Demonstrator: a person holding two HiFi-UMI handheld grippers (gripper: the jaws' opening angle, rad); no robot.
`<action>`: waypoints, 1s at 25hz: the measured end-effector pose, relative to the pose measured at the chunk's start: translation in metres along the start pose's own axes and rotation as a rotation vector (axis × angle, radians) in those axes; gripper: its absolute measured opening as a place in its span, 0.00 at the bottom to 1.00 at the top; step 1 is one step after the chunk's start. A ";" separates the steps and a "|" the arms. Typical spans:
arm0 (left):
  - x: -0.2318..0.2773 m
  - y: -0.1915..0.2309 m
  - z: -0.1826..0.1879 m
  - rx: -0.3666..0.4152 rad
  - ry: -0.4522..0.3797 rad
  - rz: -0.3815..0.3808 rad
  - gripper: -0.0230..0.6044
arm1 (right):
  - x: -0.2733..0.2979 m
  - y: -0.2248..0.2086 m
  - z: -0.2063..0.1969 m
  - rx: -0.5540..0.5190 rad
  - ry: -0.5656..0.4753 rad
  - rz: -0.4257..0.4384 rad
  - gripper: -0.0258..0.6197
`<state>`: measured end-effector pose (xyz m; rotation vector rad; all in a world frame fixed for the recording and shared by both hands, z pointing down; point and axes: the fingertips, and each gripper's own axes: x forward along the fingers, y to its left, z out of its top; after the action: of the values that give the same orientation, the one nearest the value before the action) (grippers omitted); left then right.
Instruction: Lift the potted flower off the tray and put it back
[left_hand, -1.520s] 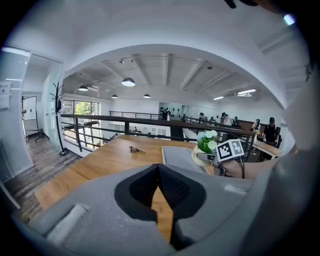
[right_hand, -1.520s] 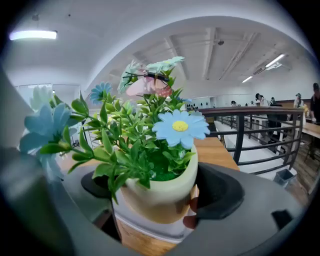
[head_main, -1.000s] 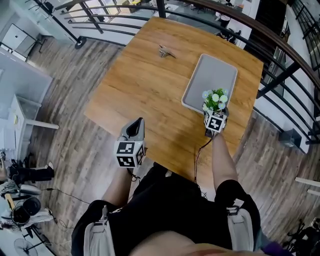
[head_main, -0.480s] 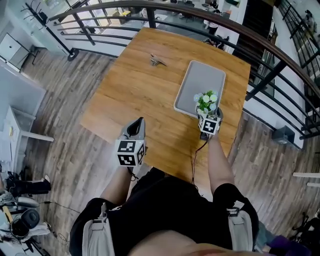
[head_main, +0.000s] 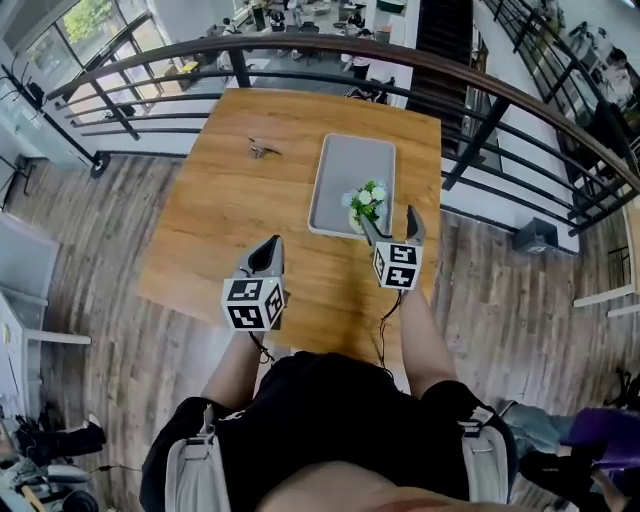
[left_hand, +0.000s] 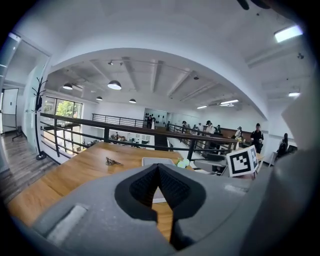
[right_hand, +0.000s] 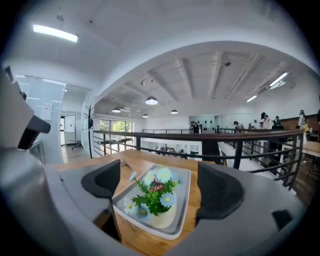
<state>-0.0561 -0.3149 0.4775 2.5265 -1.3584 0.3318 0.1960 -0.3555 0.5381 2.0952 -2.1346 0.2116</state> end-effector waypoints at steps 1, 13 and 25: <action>0.002 -0.004 0.002 0.000 -0.008 -0.017 0.06 | -0.011 0.000 0.018 -0.002 -0.049 0.000 0.78; 0.018 -0.051 0.037 0.032 -0.125 -0.186 0.06 | -0.121 -0.021 0.104 0.017 -0.261 -0.196 0.03; 0.020 -0.068 0.043 0.083 -0.141 -0.230 0.06 | -0.139 -0.023 0.104 0.076 -0.275 -0.187 0.03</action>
<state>0.0151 -0.3089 0.4353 2.7866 -1.1037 0.1711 0.2207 -0.2409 0.4082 2.4787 -2.0785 -0.0181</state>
